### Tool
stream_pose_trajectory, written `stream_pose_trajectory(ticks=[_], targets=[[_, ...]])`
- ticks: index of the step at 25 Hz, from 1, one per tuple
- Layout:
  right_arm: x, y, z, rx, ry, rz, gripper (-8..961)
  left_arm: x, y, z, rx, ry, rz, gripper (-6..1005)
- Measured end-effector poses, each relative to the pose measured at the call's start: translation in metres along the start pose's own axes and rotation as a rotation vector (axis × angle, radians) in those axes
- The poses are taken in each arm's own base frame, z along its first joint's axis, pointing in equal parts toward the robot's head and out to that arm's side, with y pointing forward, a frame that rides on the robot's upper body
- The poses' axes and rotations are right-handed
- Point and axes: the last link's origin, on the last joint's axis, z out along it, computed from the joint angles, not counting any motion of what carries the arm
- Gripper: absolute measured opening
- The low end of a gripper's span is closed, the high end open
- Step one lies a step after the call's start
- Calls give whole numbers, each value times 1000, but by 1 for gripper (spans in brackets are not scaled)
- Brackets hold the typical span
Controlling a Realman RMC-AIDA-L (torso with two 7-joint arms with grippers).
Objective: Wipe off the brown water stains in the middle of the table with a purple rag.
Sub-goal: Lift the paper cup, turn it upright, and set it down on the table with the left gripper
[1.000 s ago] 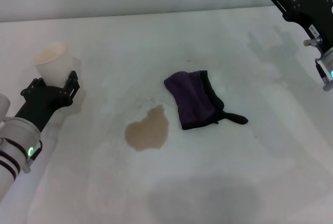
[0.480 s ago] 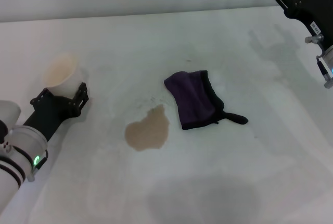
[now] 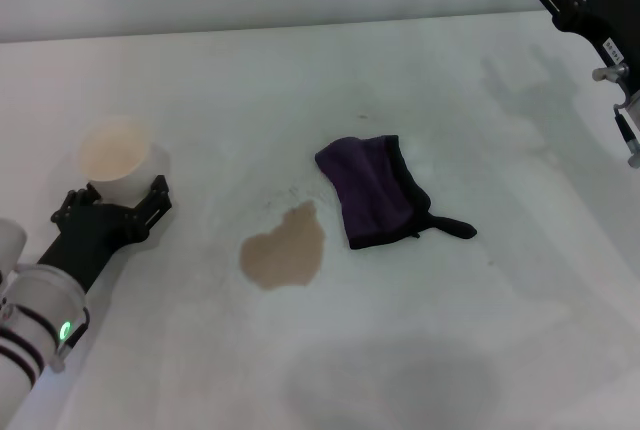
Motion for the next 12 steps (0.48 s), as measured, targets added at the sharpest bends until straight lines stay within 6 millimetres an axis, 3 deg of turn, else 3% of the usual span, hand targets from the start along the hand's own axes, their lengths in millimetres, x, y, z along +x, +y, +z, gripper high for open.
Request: stream_pose_trajectory(ticks=[5, 12], targets=[[0, 0, -1, -3, 0, -1, 841, -2, 0, -15, 6, 63, -28, 892], [1, 0, -3, -1, 3, 31, 841, -12, 1, -40, -1, 117, -44, 890]])
